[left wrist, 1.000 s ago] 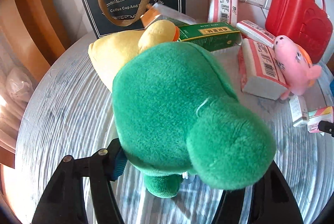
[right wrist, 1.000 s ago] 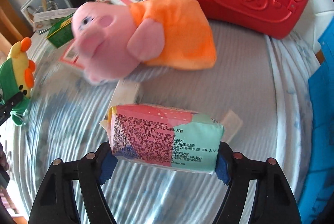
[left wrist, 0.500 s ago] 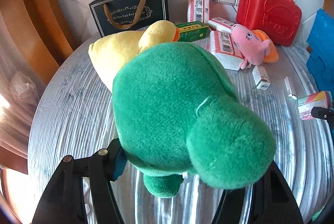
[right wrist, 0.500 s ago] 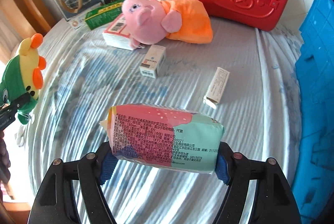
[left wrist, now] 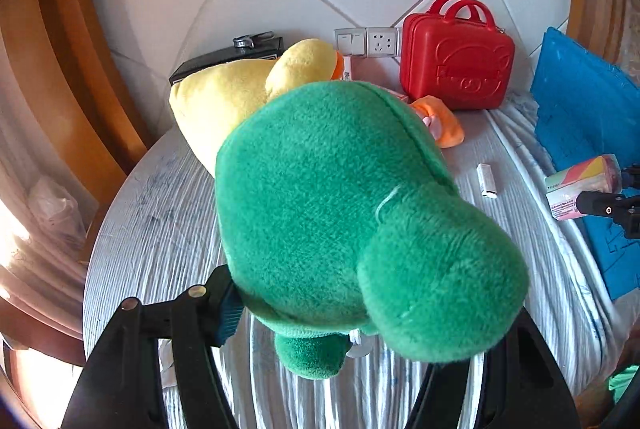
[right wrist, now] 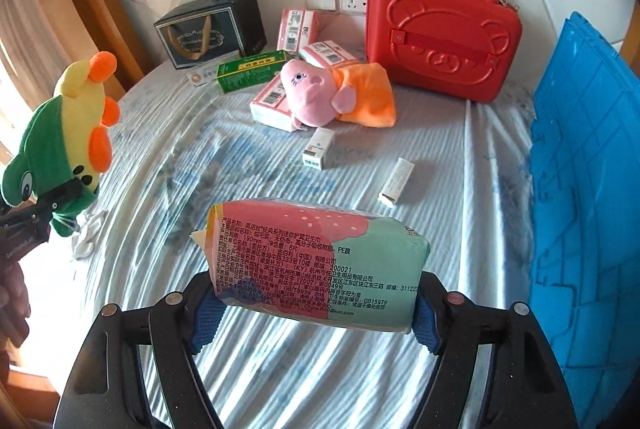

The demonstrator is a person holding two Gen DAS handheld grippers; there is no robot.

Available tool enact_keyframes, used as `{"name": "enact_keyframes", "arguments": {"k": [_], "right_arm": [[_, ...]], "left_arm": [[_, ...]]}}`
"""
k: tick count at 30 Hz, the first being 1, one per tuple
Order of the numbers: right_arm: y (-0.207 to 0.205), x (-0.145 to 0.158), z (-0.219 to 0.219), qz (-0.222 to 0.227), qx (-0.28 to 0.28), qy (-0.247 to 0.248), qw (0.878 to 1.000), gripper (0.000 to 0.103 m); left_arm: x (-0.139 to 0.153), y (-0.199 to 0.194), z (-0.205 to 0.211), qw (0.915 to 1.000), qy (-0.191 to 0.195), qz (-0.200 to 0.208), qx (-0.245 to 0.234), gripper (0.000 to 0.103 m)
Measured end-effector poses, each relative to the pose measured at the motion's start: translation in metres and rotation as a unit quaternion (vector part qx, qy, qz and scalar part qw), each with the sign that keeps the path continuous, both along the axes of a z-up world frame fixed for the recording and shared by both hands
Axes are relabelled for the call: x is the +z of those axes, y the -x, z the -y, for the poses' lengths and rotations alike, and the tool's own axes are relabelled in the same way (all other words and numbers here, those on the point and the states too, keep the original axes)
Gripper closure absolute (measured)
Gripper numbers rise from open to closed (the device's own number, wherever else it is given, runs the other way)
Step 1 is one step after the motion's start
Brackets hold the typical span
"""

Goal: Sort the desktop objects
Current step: 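Carry the duck plush and tissue pack into the blue bin and release both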

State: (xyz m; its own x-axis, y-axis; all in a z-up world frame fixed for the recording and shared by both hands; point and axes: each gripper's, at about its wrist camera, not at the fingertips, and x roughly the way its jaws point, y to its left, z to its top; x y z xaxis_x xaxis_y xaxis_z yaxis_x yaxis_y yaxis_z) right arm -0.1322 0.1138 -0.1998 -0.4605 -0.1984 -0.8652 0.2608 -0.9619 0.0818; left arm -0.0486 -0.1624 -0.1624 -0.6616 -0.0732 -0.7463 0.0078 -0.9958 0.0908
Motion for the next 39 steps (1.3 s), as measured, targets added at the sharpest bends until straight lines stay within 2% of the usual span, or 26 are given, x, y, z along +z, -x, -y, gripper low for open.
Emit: {"name": "enact_keyframes", "arguments": {"k": [9, 18, 23, 29, 32, 36, 39], "right_arm": [[-0.043, 0.056, -0.032, -0.040, 0.010, 0.003, 0.999, 0.027], [-0.081, 0.107, -0.082, -0.086, 0.010, 0.018, 0.996, 0.027], [-0.098, 0.136, -0.119, -0.115, -0.003, 0.028, 0.993, 0.027], [-0.110, 0.167, -0.174, -0.152, -0.038, 0.027, 0.987, 0.027], [-0.115, 0.177, -0.207, -0.162, -0.060, 0.026, 0.985, 0.027], [-0.115, 0.184, -0.251, -0.169, -0.091, 0.022, 0.981, 0.027], [-0.117, 0.186, -0.283, -0.169, -0.113, 0.022, 0.979, 0.027]], "left_arm": [[0.044, -0.026, -0.046, 0.9996, -0.004, -0.026, -0.013, 0.040], [0.092, -0.037, -0.115, 0.9966, -0.001, -0.067, -0.049, 0.040], [0.115, -0.030, -0.159, 0.9929, 0.007, -0.087, -0.081, 0.040], [0.143, -0.014, -0.219, 0.9871, -0.001, -0.106, -0.120, 0.040], [0.154, -0.006, -0.256, 0.9828, 0.000, -0.116, -0.143, 0.040], [0.164, 0.010, -0.299, 0.9771, -0.023, -0.116, -0.177, 0.040], [0.170, 0.022, -0.334, 0.9717, -0.025, -0.118, -0.203, 0.040]]}}
